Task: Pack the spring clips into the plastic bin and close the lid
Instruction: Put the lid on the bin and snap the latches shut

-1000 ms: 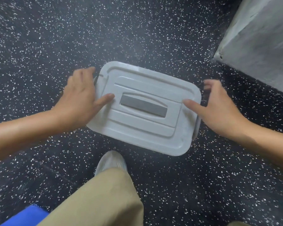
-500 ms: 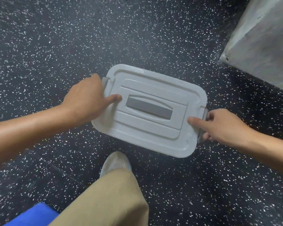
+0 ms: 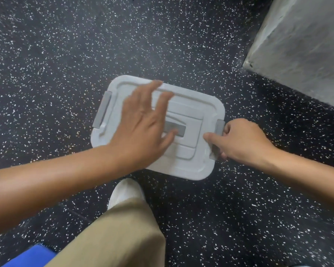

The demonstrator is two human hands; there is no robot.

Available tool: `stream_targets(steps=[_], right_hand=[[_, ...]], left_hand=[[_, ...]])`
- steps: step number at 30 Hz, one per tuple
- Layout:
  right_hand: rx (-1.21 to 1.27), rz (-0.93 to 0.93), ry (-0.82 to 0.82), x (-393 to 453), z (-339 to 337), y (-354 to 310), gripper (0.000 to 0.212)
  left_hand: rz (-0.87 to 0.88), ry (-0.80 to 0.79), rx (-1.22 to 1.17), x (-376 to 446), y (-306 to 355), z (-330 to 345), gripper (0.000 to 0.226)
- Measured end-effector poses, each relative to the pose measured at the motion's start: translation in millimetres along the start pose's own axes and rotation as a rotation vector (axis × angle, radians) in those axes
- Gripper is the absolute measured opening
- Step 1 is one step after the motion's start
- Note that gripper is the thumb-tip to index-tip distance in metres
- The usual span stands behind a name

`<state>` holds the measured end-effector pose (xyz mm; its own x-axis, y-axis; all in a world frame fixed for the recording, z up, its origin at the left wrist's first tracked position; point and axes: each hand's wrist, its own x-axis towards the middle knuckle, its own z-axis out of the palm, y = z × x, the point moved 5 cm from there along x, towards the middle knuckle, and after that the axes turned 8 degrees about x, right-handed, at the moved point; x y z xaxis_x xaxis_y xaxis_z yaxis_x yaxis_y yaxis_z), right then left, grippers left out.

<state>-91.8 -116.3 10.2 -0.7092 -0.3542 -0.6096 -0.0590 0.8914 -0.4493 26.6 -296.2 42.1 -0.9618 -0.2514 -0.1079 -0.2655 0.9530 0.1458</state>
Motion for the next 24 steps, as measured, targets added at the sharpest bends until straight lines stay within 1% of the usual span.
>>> stream_targets(steps=[5, 8, 9, 13, 16, 19, 24], right_hand=[[0.116, -0.077, -0.03, -2.2, 1.5, 11.3, 0.055], [0.207, -0.105, -0.034, -1.1, -6.4, 27.5, 0.058], [0.228, -0.116, -0.021, 1.3, -11.7, 35.4, 0.057], [0.22, -0.108, 0.01, 7.3, -26.7, 78.8, 0.034], [0.235, -0.065, -0.031, 11.8, -21.4, 117.6, 0.026], [0.245, -0.054, -0.061, 16.5, -10.2, 146.0, 0.024], [0.267, -0.05, -0.084, 18.3, 6.9, 160.5, 0.028]], left_hand=[[0.222, -0.057, -0.064, 12.7, 67.4, 19.9, 0.058], [0.298, -0.051, -0.075, 18.9, 95.1, 31.4, 0.06], [0.329, -0.053, -0.058, 20.5, 102.9, 35.5, 0.063], [0.533, -0.093, 0.082, 26.3, 131.6, 59.4, 0.078], [0.539, -0.119, 0.144, 30.9, 135.2, 68.7, 0.076], [0.536, -0.163, 0.163, 30.7, 135.5, 70.6, 0.069], [0.549, -0.205, 0.176, 34.5, 141.2, 72.6, 0.047]])
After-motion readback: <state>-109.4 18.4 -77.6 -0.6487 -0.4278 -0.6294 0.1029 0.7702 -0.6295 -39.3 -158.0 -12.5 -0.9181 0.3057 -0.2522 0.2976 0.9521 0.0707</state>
